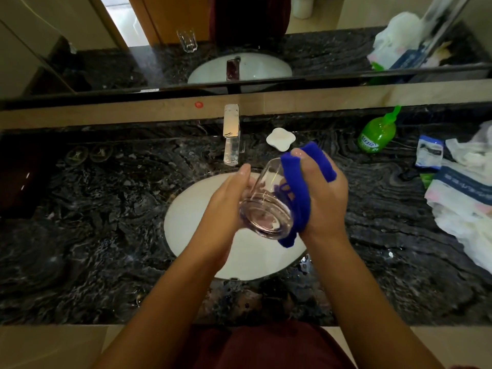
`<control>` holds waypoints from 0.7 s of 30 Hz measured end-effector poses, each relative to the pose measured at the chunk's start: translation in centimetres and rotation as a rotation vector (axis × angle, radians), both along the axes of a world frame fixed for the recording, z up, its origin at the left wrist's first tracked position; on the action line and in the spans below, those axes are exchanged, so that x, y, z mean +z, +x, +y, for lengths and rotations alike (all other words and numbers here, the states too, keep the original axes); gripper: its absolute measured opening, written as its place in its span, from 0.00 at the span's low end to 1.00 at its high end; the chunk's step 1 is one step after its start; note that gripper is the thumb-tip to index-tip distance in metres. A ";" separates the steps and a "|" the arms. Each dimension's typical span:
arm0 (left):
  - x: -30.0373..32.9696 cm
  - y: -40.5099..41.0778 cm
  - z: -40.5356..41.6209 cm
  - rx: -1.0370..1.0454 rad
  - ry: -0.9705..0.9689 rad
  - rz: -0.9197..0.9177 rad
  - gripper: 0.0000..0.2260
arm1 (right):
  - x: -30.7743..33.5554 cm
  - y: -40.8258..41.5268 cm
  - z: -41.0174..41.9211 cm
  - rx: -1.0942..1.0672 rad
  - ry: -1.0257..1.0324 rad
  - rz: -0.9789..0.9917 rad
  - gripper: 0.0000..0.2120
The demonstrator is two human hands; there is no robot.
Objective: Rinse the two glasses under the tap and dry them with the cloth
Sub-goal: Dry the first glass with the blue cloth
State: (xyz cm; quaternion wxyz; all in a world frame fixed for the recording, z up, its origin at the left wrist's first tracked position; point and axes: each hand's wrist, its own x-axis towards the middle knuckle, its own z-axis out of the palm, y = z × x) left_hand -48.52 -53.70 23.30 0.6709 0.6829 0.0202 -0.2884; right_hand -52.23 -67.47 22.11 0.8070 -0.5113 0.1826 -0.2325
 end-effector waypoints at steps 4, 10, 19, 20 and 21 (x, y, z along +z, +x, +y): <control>0.1 -0.5 0.7 -0.131 -0.088 0.019 0.28 | 0.4 0.1 -0.4 -0.085 -0.408 -0.019 0.08; -0.3 -1.1 0.4 0.007 -0.367 0.081 0.27 | 1.1 0.7 0.5 -0.128 -0.130 -0.023 0.14; -1.4 -1.4 0.0 -0.075 0.300 -0.644 0.29 | 0.7 0.3 1.6 0.051 0.389 0.141 0.22; -1.2 -1.7 -0.1 -0.077 0.265 -0.608 0.29 | 0.7 0.2 1.8 0.059 0.367 0.160 0.22; -1.0 -1.8 0.1 -0.051 0.220 -0.567 0.26 | 0.7 0.1 2.0 0.060 0.344 0.168 0.24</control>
